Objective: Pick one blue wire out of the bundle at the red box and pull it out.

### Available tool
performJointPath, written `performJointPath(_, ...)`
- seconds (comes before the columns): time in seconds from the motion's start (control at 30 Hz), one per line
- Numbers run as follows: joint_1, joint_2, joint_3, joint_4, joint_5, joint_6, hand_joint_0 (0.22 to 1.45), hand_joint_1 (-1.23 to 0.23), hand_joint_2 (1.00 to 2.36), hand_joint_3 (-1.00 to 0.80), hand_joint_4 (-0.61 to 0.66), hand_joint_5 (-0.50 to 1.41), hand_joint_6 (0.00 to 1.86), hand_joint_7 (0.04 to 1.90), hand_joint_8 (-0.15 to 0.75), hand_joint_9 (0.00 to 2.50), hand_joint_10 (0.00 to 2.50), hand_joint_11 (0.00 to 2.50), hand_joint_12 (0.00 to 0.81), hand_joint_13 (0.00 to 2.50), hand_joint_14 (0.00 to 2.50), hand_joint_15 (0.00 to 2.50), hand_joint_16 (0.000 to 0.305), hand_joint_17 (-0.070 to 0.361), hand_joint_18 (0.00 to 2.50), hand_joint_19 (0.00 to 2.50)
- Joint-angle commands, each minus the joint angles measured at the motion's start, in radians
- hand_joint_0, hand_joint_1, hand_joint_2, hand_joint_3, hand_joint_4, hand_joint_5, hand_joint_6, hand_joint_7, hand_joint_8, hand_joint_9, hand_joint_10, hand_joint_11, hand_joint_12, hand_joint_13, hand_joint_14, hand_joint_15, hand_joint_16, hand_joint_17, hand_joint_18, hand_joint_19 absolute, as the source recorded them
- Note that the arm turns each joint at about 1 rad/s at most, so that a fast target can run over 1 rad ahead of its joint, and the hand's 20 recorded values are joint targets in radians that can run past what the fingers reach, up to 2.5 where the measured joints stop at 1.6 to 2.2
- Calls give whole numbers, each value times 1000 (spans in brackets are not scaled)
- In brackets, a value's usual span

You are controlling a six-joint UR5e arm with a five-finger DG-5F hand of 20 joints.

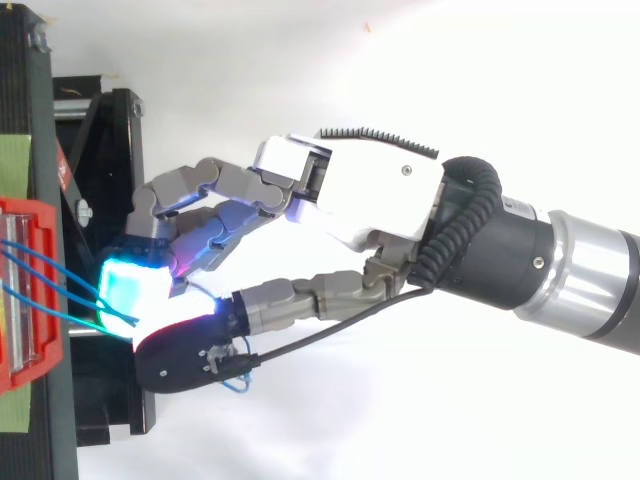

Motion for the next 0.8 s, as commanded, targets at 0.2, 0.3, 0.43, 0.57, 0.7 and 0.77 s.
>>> performJointPath(0.2, 2, 0, 0, 0, 0, 1, 590, -726, 1010, 0, 163, -186, 918, 1054, 424, 798, 13, 582, 513, 648, 7, 249, 71, 159, 843, 392)
performJointPath(0.3, 2, 0, 2, 0, 0, 1, 593, -719, 1004, -3, 189, -186, 923, 1028, 433, 808, 11, 576, 522, 657, 7, 253, 73, 165, 861, 399)
performJointPath(0.43, 3, 0, 0, -3, 0, 1, 581, -678, 1000, -37, 233, -185, 923, 997, 444, 819, 13, 565, 535, 665, 7, 256, 76, 170, 870, 401)
performJointPath(0.57, 5, 0, 2, -8, 0, 1, 565, -638, 1003, -73, 252, -182, 920, 980, 448, 826, 10, 561, 535, 655, 9, 260, 77, 172, 861, 411)
performJointPath(0.7, 6, 0, 5, -18, 0, 5, 540, -558, 1010, -190, 254, -182, 913, 943, 435, 817, 14, 562, 519, 636, 8, 263, 73, 164, 816, 430)
performJointPath(0.77, 8, 0, 6, -28, 0, 24, 535, -537, 1013, -248, 238, -184, 901, 985, 410, 800, 12, 566, 489, 612, 8, 269, 67, 150, 764, 454)
